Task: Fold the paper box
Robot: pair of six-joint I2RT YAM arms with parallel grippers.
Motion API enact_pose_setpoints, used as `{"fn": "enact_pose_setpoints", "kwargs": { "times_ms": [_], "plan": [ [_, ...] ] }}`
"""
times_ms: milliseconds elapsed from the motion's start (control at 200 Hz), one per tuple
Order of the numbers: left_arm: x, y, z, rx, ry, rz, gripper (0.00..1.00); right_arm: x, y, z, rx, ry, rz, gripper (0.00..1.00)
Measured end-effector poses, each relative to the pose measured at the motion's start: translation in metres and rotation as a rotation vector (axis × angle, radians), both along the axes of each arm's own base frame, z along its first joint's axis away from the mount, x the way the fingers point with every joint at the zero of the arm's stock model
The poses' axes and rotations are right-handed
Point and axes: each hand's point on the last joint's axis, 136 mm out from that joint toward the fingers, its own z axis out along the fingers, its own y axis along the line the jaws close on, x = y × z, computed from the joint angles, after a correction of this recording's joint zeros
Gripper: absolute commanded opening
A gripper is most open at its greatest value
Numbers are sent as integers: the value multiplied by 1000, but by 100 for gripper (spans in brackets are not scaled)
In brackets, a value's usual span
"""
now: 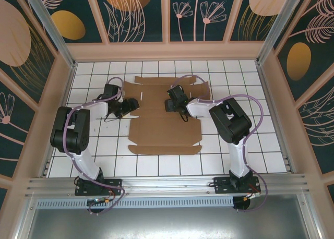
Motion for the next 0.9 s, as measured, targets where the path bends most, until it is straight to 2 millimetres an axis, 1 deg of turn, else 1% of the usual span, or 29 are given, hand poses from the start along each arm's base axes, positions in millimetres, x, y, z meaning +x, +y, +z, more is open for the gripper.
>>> {"fn": "enact_pose_setpoints", "kwargs": {
  "times_ms": [180, 225, 285, 410, 465, 565, 611, 771, 901],
  "plan": [
    [5, -9, 0, -33, -22, -22, 71, 0, 0, 0, 7, 2, 2, 67],
    [6, -10, 2, -48, -26, -26, 70, 0, 0, 0, 8, 3, 2, 66],
    [8, -18, 3, -72, -45, -45, 70, 0, 0, 1, 9, 3, 3, 67],
    [8, -23, 6, -111, -63, -57, 69, 0, -1, 1, 10, 3, 2, 67],
    [7, -31, 10, -143, -68, -75, 68, 0, -1, 1, 10, 3, 2, 67],
    [0, -54, 18, -204, -68, -132, 68, 0, -1, 1, 10, 4, 2, 67],
    [-3, -61, 21, -217, -67, -149, 68, 0, 0, 1, 11, 4, 3, 67],
    [-10, -75, 32, -247, -69, -177, 69, 0, 0, 1, 11, 4, 3, 66],
    [-15, -90, 38, -257, -70, -210, 69, 0, 0, 1, 11, 4, 2, 66]
  ]
}}
